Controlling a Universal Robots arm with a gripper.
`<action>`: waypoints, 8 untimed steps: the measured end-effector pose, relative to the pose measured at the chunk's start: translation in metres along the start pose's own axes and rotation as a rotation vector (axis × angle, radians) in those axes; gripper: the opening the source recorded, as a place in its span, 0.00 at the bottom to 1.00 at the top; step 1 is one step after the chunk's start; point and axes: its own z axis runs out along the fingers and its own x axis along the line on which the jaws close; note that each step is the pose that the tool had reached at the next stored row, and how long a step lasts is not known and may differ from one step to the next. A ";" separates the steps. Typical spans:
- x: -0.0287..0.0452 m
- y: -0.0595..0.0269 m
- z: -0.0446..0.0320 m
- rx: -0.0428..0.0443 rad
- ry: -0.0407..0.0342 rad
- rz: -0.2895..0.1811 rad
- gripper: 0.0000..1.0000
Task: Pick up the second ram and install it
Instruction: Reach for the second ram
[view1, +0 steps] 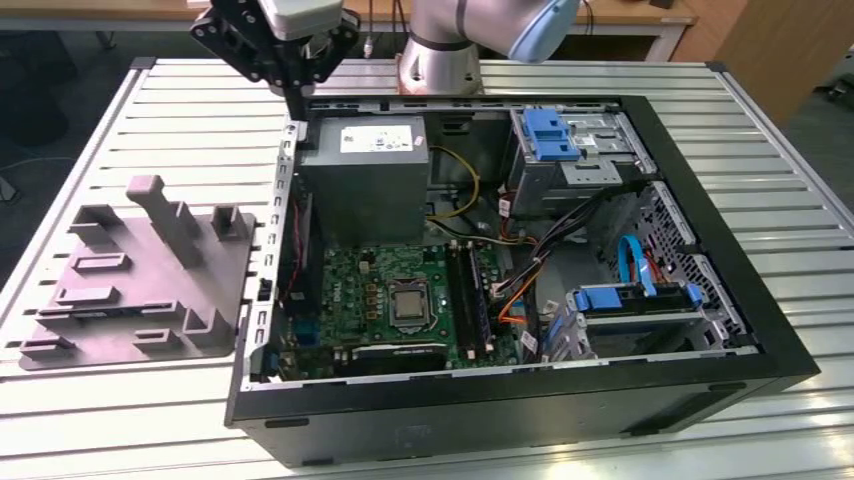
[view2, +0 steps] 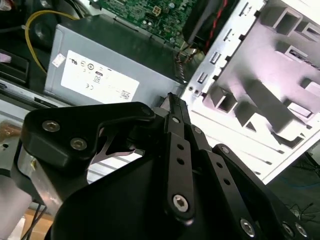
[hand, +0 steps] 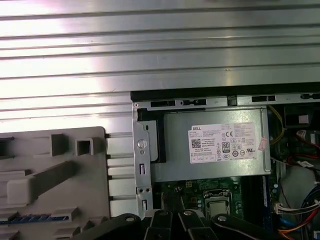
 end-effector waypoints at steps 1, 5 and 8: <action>0.0027 -0.0002 0.0000 0.0000 0.0000 0.000 0.10; 0.0140 -0.0010 -0.0002 0.0001 0.0001 0.000 0.10; 0.0237 -0.0018 -0.0003 0.0001 -0.0001 0.000 0.10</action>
